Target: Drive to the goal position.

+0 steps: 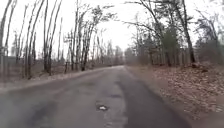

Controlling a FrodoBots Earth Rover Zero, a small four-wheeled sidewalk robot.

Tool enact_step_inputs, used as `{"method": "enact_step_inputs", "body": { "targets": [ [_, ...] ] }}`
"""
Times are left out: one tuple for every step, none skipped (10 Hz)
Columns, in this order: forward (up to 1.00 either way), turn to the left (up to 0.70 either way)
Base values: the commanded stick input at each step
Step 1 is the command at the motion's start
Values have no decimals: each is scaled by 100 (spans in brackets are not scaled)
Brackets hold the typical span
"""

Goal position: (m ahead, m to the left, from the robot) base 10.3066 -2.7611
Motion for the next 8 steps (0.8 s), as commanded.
{"method": "enact_step_inputs", "body": {
  "targets": [
    [100,0],
    [100,0],
    [100,0],
    [100,0],
    [100,0],
    [100,0],
    [100,0],
    [100,0]
  ]
}}
